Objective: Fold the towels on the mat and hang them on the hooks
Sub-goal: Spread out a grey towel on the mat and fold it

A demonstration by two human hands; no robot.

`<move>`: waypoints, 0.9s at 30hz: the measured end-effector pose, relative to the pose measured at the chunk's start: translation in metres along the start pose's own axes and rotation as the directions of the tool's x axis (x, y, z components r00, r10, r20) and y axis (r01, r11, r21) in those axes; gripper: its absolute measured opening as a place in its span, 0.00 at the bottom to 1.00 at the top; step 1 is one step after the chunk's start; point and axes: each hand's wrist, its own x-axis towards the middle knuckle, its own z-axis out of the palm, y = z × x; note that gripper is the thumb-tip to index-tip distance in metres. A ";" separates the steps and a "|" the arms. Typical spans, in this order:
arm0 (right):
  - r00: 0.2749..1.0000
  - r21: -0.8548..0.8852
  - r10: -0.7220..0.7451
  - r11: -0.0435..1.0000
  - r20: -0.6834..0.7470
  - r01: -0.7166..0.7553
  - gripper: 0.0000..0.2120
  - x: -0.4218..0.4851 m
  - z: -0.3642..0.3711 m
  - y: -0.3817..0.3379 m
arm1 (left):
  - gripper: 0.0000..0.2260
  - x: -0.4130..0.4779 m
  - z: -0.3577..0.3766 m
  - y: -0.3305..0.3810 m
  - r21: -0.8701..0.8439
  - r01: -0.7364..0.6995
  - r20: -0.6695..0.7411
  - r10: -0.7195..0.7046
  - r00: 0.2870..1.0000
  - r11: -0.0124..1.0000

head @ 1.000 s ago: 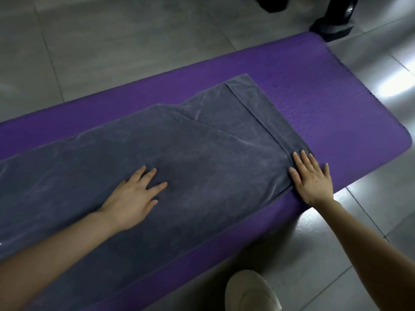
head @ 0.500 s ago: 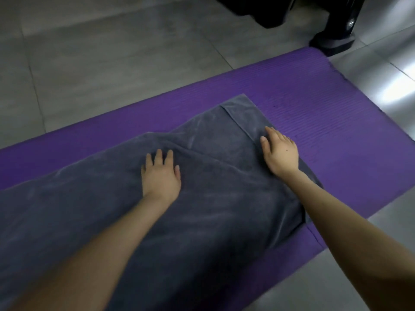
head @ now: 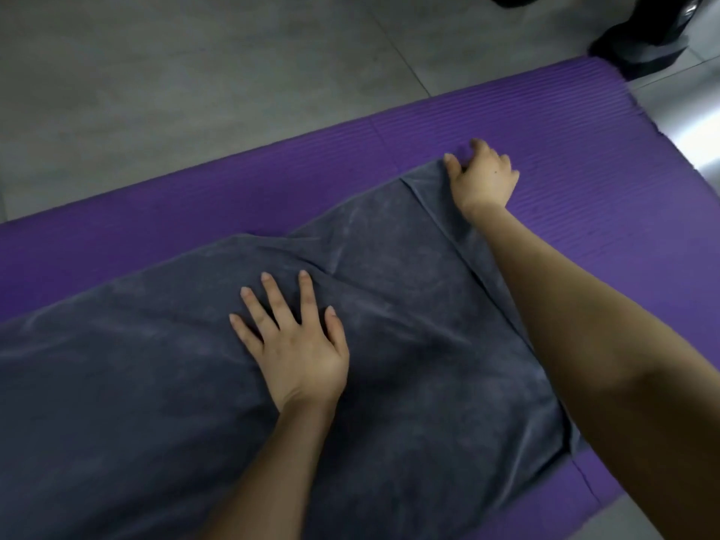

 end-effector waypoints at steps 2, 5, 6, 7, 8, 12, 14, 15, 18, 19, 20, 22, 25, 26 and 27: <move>0.996 0.058 0.075 0.995 0.039 -0.077 0.19 0.013 0.000 -0.002 | 0.25 0.000 0.000 0.000 0.000 -0.001 -0.009 0.001 1.000 1.000; 0.984 0.213 0.168 0.961 0.051 -0.175 0.09 0.030 -0.002 -0.001 | 0.25 0.000 0.001 -0.001 0.000 0.006 -0.019 -0.006 1.000 1.000; 0.979 0.253 0.198 0.946 0.037 -0.201 0.08 0.035 -0.004 0.000 | 0.25 0.000 0.002 -0.001 0.000 0.006 -0.025 -0.006 1.000 1.000; 0.975 0.275 0.221 0.936 0.025 -0.219 0.08 0.039 -0.004 0.001 | 0.25 0.001 0.002 -0.001 -0.001 0.006 -0.032 -0.006 0.999 1.000; 0.973 0.276 0.231 0.934 0.017 -0.226 0.09 0.041 -0.004 0.002 | 0.25 0.001 0.003 0.000 -0.002 0.007 -0.039 -0.007 0.999 1.000; 0.982 0.195 0.187 0.963 0.001 -0.184 0.09 0.040 0.005 0.003 | 0.25 0.002 0.003 0.001 -0.006 0.006 -0.034 -0.006 0.999 1.000; 0.990 0.118 0.134 0.985 -0.052 -0.128 0.16 0.027 0.003 0.006 | 0.25 0.003 0.003 0.001 -0.005 0.004 -0.024 -0.004 1.000 1.000; 0.992 0.069 0.084 0.995 -0.098 -0.077 0.19 0.014 0.001 0.010 | 0.25 0.003 0.002 0.000 0.008 0.004 -0.017 -0.004 1.000 1.000; 0.973 -0.058 -0.111 0.993 -0.204 0.101 0.20 -0.047 -0.006 0.031 | 0.26 0.004 0.001 0.002 0.058 0.005 0.030 -0.006 1.000 0.998; 0.963 -0.069 -0.168 0.985 -0.209 0.157 0.20 -0.072 -0.007 0.037 | 0.26 0.005 -0.001 0.002 0.068 0.007 0.047 -0.010 0.999 0.998; 0.954 -0.067 -0.217 0.976 -0.206 0.207 0.19 -0.096 -0.006 0.042 | 0.26 0.006 -0.003 0.003 0.076 0.007 0.064 -0.012 0.998 0.997; 0.939 -0.042 -0.294 0.956 -0.177 0.291 0.18 -0.141 -0.002 0.045 | 0.25 0.005 -0.009 0.006 0.095 0.000 0.117 -0.011 0.993 0.996; 0.918 -0.007 -0.380 0.924 -0.111 0.382 0.15 -0.199 0.008 0.037 | 0.26 0.009 -0.019 0.008 0.093 -0.015 0.273 -0.011 0.962 0.996; 0.905 -0.012 -0.415 0.909 -0.093 0.416 0.14 -0.215 0.010 0.033 | 0.27 0.014 -0.026 0.007 0.082 -0.033 0.350 0.002 0.937 0.996; 0.885 -0.025 -0.459 0.888 -0.075 0.458 0.13 -0.230 0.011 0.030 | 0.27 0.020 -0.036 0.003 0.051 -0.058 0.433 0.030 0.901 0.997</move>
